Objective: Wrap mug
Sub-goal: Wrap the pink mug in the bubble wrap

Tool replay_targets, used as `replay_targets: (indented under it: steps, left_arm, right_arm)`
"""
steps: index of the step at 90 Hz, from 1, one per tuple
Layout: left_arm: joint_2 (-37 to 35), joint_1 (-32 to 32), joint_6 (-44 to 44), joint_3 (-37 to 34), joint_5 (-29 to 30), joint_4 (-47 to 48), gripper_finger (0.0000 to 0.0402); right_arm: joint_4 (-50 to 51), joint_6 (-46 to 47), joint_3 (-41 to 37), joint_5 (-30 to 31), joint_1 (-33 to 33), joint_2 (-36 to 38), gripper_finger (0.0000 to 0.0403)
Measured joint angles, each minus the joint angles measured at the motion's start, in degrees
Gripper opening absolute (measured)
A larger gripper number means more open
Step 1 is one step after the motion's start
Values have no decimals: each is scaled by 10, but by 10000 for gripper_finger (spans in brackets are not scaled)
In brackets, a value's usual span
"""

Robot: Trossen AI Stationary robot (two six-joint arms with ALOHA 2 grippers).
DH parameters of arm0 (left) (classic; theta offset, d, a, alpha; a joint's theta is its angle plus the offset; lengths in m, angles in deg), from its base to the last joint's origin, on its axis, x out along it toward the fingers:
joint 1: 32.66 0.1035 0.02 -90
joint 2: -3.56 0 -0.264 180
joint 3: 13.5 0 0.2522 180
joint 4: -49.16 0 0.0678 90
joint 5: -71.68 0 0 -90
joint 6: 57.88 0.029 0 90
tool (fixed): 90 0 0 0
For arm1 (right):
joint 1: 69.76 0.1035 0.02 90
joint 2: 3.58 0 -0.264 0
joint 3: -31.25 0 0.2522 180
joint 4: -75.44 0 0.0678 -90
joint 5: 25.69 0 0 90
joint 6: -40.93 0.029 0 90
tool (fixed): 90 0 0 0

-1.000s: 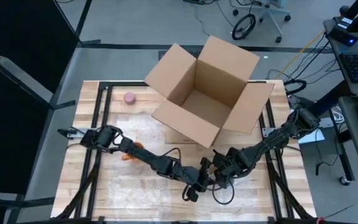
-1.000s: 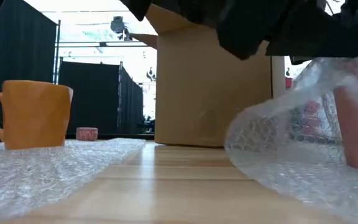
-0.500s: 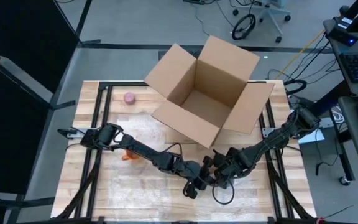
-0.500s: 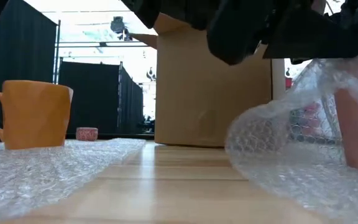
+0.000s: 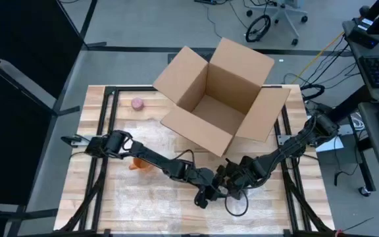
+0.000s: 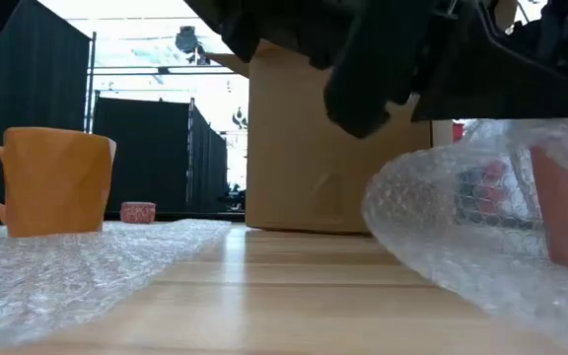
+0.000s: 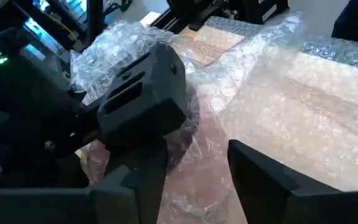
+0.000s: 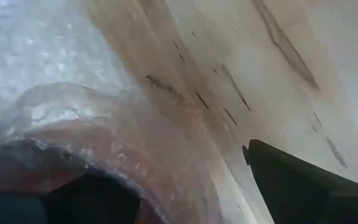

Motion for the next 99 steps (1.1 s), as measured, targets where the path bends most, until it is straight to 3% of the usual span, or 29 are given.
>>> replay_targets:
  steps: [37, 99]
  left_arm:
    - [1, -1, 10, 0, 2, 3, 132]
    - [2, -1, 10, 0, 4, 5, 132]
  right_arm:
    - [-1, -6, 0, -31, 1, 9, 259]
    - [27, -11, 0, -2, 9, 156, 259]
